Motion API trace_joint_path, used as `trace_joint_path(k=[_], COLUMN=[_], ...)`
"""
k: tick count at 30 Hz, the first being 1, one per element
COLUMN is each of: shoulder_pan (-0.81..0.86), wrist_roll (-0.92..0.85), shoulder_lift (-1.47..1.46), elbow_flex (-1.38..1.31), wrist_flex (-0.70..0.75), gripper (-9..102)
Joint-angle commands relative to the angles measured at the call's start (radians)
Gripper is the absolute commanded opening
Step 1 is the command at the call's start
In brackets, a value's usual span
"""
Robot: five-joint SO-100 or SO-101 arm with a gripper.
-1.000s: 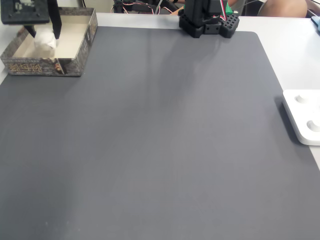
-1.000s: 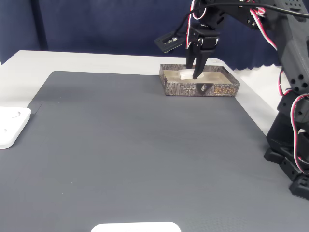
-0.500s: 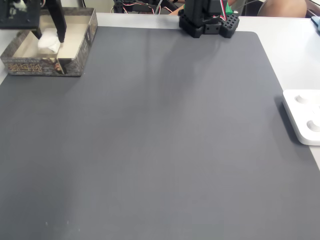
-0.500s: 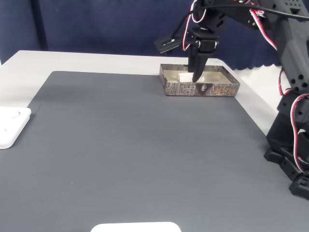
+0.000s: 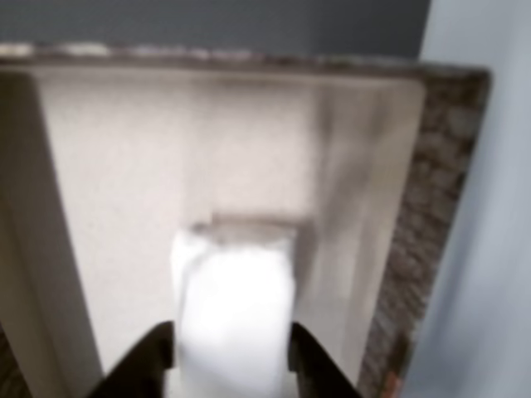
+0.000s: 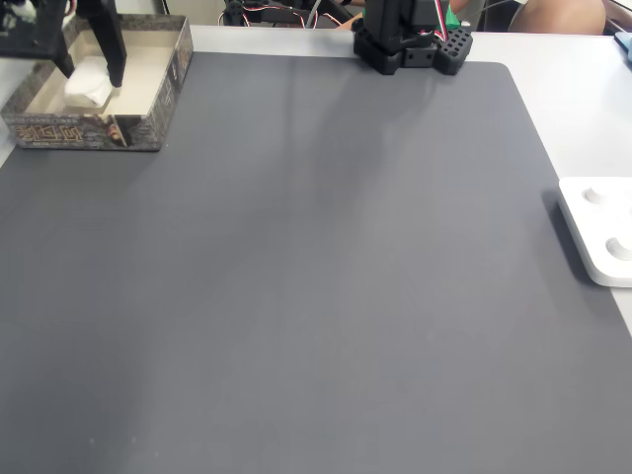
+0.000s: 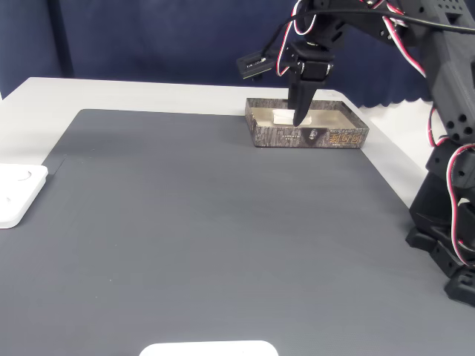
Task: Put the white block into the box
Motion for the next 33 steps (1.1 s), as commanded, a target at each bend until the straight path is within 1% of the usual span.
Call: trace_joint_path(k=[1, 5, 12, 19, 24, 28, 33], shoulder_pan=[-0.017, -0.017, -0.021, -0.049, -0.091, -0.121, -0.164], wrist_roll=[-0.011, -0.009, -0.011, -0.009, -0.025, -0.043, -0.115], shoulder_lift=[0.037, 0.037, 0.069, 0.216, 0.374, 0.517, 0.71], elbow_flex=[-0.005, 0.003, -0.009, 0.012, 0.098, 0.221, 0.423], wrist_flex=[-0.011, -0.011, -0.011, -0.009, -0.011, -0.011, -0.011], gripper=[27, 31, 32, 33, 34, 34, 27])
